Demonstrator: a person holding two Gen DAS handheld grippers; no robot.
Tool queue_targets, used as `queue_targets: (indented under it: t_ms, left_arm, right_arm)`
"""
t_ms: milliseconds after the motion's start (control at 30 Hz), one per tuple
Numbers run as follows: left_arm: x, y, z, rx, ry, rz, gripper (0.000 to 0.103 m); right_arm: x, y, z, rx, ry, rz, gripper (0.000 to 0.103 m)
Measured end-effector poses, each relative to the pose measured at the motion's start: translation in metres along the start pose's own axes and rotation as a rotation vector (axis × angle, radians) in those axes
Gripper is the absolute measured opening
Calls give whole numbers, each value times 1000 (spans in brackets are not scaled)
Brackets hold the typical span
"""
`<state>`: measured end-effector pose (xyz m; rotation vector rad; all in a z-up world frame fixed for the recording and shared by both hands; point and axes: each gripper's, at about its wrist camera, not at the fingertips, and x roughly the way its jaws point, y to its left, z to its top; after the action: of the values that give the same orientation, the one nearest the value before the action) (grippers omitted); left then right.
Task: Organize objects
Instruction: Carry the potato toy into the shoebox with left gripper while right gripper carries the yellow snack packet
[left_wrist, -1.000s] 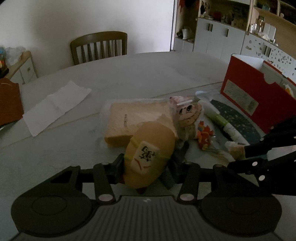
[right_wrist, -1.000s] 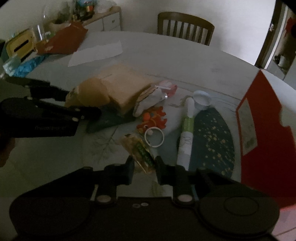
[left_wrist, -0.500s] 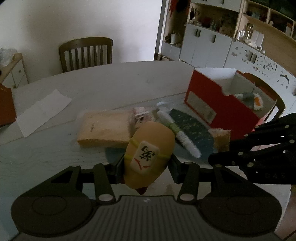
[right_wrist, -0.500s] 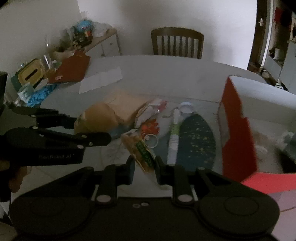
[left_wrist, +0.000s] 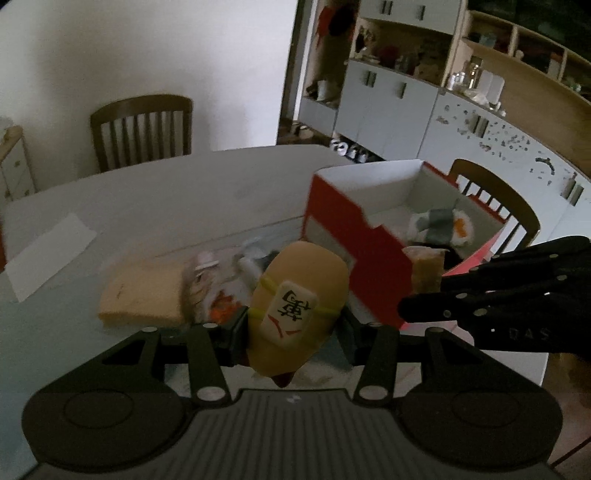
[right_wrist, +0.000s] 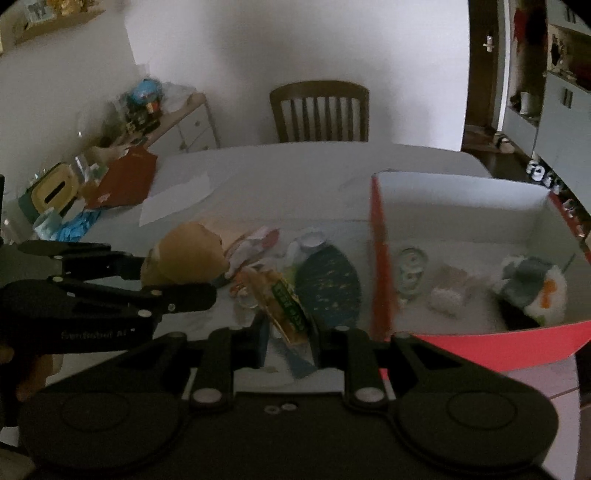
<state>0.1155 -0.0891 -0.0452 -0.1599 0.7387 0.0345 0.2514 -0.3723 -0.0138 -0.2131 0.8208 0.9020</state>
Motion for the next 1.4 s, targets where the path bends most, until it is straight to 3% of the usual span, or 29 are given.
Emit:
queue_targets:
  t_ms: [833,1133,1400]
  left_arm:
    - [68,-119,63,65,-14,-35,49]
    - [109,-145,95,84,18,-20,49]
    - [167,-151,114,94,120,39,49]
  right_arm:
    - [-24,-138,10,65,-52,-43,22]
    - [0,-173,21,72,12,-56,22]
    - [29,-189,24,81,96,-34,22]
